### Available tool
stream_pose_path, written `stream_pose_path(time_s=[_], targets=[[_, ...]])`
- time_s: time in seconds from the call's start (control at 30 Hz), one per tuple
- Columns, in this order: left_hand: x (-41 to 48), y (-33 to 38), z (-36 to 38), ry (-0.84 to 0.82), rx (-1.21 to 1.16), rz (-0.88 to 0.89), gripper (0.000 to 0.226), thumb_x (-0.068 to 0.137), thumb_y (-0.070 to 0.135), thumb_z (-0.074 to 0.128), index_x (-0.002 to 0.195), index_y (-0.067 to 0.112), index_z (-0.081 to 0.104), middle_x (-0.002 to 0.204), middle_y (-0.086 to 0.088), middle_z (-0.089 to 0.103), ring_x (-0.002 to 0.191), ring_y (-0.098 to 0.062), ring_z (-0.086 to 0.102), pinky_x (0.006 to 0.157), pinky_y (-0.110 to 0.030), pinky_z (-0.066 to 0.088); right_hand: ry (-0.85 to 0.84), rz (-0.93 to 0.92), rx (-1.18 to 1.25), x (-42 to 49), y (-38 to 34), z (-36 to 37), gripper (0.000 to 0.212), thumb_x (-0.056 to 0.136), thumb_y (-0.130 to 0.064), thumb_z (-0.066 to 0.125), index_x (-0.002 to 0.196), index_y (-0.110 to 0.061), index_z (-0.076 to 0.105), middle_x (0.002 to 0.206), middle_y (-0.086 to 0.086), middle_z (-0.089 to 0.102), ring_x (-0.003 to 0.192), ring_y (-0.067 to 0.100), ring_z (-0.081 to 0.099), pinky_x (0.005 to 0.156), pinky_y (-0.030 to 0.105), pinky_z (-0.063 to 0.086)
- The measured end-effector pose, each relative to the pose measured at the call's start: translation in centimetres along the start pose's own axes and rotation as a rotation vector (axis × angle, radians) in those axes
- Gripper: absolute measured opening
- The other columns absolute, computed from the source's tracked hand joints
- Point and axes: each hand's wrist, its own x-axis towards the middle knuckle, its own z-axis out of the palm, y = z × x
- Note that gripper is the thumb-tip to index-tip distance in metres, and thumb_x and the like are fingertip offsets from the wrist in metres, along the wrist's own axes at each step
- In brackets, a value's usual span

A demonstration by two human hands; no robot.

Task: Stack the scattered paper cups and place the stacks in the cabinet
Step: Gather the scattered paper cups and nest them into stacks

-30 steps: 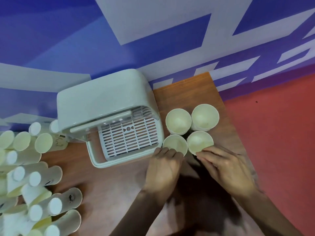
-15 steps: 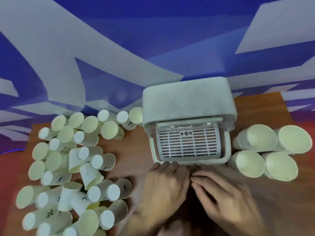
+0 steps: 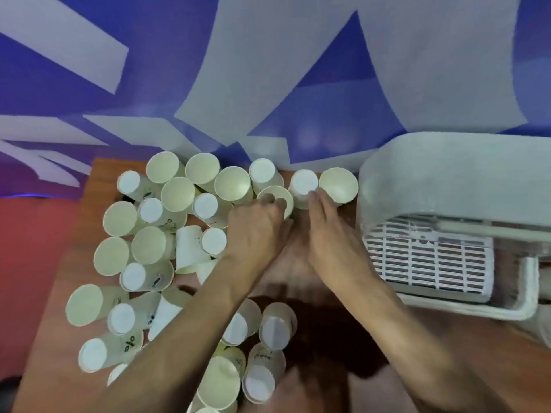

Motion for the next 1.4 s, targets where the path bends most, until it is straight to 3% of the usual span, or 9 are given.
stream_pose_path(time_s=[0.13,0.2,0.27,0.37,0.53,0.67,0.83,1.1,1.4], targets=[[1.0,0.1,0.9,-0.079,0.033,-0.015,0.020,0.089,0.040,0.060,0.090,0.022,0.068,0.086,-0.002,0.070,0.074,-0.025,0.066,0.056,-0.028,0.029,-0.012,0.180,-0.115,2.8,-0.3,0.8,0.074,0.092,0.009,0.045,0.157,-0.003,0.012,0.162,0.014,0.020,0.118,0.033,0.063,0.086,0.042,0.051],[1.1,0.1,1.4,-0.120,0.054,-0.019,0.009,0.086,0.030,0.061,0.085,0.022,0.065,0.082,-0.003,0.069,0.076,-0.026,0.067,0.056,-0.028,0.028,-0.048,0.247,-0.219,3.5,0.1,1.4,0.063,0.093,0.008,0.047,0.151,-0.002,0.024,0.149,0.015,0.040,0.109,0.033,0.067,0.079,0.040,0.052],[1.1,-0.1,1.2,-0.130,0.075,-0.044,0.008,0.074,0.026,0.071,0.072,0.022,0.064,0.068,-0.001,0.067,0.063,-0.023,0.065,0.053,-0.025,0.025,-0.084,0.278,-0.235,4.1,0.5,1.5,0.045,0.093,0.006,0.049,0.137,-0.006,0.044,0.131,0.014,0.057,0.105,0.035,0.067,0.077,0.039,0.052],[0.5,-1.0,1.1,0.011,-0.007,-0.027,0.022,0.062,0.024,0.078,0.054,0.018,0.058,0.050,-0.002,0.058,0.044,-0.026,0.054,0.053,-0.023,0.020,-0.036,0.253,-0.196,3.6,0.7,1.1,0.028,0.097,-0.002,0.053,0.124,-0.009,0.057,0.113,0.013,0.067,0.097,0.035,0.067,0.069,0.036,0.045],[-3.5,-0.3,-1.5,0.191,-0.164,-0.034,0.019,0.080,0.021,0.062,0.063,0.016,0.058,0.056,-0.004,0.055,0.052,-0.030,0.052,0.061,-0.029,0.024,0.213,0.078,-0.097,-1.8,0.1,-0.7,0.013,0.092,-0.004,0.062,0.103,-0.011,0.064,0.086,0.009,0.067,0.070,0.034,0.066,0.059,0.039,0.054],[-7.4,2.6,-5.1,0.248,-0.233,-0.050,0.025,0.088,0.025,0.053,0.065,0.018,0.058,0.058,-0.001,0.053,0.054,-0.029,0.048,0.059,-0.035,0.033,0.352,-0.036,0.068,-7.7,1.7,-2.7,0.008,0.095,-0.014,0.067,0.101,-0.018,0.070,0.090,0.000,0.070,0.069,0.028,0.068,0.055,0.039,0.054],[-10.9,8.3,-9.7,0.235,-0.208,0.104,0.019,0.090,0.025,0.057,0.073,0.021,0.063,0.065,0.001,0.058,0.061,-0.028,0.053,0.060,-0.039,0.036,0.448,-0.111,0.215,-15.5,6.1,-5.7,0.013,0.095,-0.023,0.066,0.104,-0.025,0.075,0.103,-0.012,0.070,0.075,0.015,0.068,0.058,0.037,0.056],[-13.1,21.8,-14.2,0.235,-0.196,0.365,0.021,0.089,0.028,0.057,0.069,0.023,0.061,0.065,0.003,0.059,0.062,-0.025,0.057,0.064,-0.041,0.038,0.601,0.083,0.343,-27.5,16.6,-9.7,0.020,0.091,-0.021,0.064,0.107,-0.022,0.076,0.109,-0.008,0.065,0.079,0.015,0.069,0.062,0.035,0.059],[-12.0,35.9,-11.2,0.222,-0.222,0.553,0.019,0.090,0.031,0.058,0.075,0.024,0.066,0.070,0.004,0.063,0.066,-0.023,0.059,0.067,-0.038,0.037,0.780,0.237,0.245,-33.3,30.6,-9.5,0.018,0.093,-0.018,0.061,0.104,-0.017,0.075,0.104,-0.007,0.066,0.095,0.016,0.062,0.072,0.026,0.051]])
